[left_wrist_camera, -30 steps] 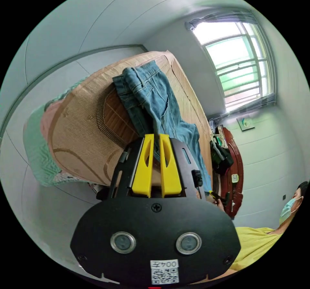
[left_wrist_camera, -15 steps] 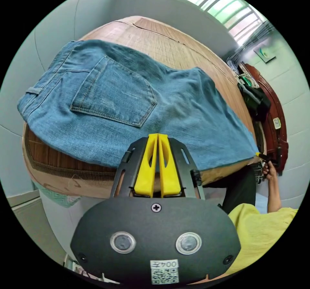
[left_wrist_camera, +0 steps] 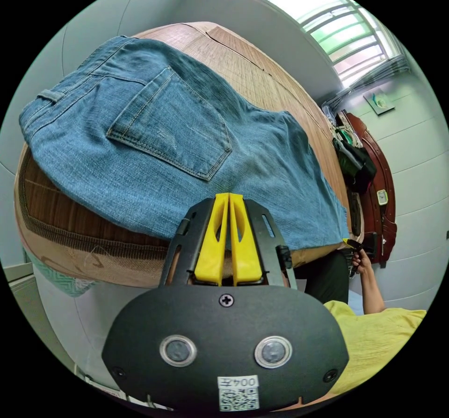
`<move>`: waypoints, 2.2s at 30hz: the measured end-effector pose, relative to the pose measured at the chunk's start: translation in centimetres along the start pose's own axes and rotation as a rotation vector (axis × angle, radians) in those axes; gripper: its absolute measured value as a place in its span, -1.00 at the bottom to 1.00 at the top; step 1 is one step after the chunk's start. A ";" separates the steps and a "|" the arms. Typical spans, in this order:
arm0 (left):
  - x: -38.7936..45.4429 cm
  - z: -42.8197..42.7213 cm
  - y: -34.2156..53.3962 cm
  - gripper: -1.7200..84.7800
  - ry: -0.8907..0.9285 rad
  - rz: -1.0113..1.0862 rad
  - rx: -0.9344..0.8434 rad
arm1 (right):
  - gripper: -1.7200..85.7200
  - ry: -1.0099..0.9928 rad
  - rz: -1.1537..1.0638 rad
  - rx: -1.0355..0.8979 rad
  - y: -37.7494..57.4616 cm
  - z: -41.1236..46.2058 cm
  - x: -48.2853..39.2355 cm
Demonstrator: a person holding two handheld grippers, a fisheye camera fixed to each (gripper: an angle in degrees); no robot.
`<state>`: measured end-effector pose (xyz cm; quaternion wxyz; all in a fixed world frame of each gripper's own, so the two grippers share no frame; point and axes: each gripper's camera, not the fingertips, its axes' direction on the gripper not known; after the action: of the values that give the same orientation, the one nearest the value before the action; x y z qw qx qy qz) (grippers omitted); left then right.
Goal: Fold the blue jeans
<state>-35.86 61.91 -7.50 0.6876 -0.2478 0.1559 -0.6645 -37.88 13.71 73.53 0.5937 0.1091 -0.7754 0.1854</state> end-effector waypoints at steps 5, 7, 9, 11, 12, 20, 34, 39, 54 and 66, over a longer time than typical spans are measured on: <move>0.0 0.7 0.0 -0.95 -0.018 0.010 -0.004 | -0.96 0.102 -0.059 0.030 1.7 -3.0 -1.8; -0.2 0.9 0.0 -0.95 -0.009 0.008 -0.005 | -0.94 0.186 -0.049 0.096 2.3 -5.0 -1.6; -0.2 1.1 0.0 -0.95 -0.010 0.011 -0.007 | -0.88 0.244 -0.032 0.165 2.6 -6.6 -0.9; -0.1 1.4 0.0 -0.95 -0.023 0.016 -0.008 | -0.77 0.220 -0.016 0.205 1.8 -6.7 0.5; -0.1 1.4 0.0 -0.95 -0.027 0.016 -0.007 | -0.75 0.201 -0.010 0.202 1.4 -6.3 0.8; 1.0 1.4 0.1 -0.95 -0.081 0.035 0.022 | -0.65 0.451 -0.247 0.149 0.0 4.9 -9.3; 2.2 6.3 -2.4 -0.94 -0.030 -0.049 0.107 | -0.65 0.502 -0.233 0.084 -1.7 10.6 -6.8; 2.0 6.8 -2.1 -0.95 -0.018 -0.038 0.128 | -0.62 0.467 -0.305 0.158 0.3 10.0 -9.7; 5.2 9.2 -1.8 -0.95 -0.159 0.031 0.187 | -0.68 0.405 -0.733 0.197 0.3 24.0 -18.8; 7.5 11.2 -3.2 -0.96 -0.200 0.047 0.211 | -0.70 0.435 -0.755 0.203 1.2 26.1 -17.4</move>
<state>-31.97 56.03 4.42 0.7372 -0.2353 0.0216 -0.6330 -56.64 3.06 50.71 0.7553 0.4006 -0.5164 0.0494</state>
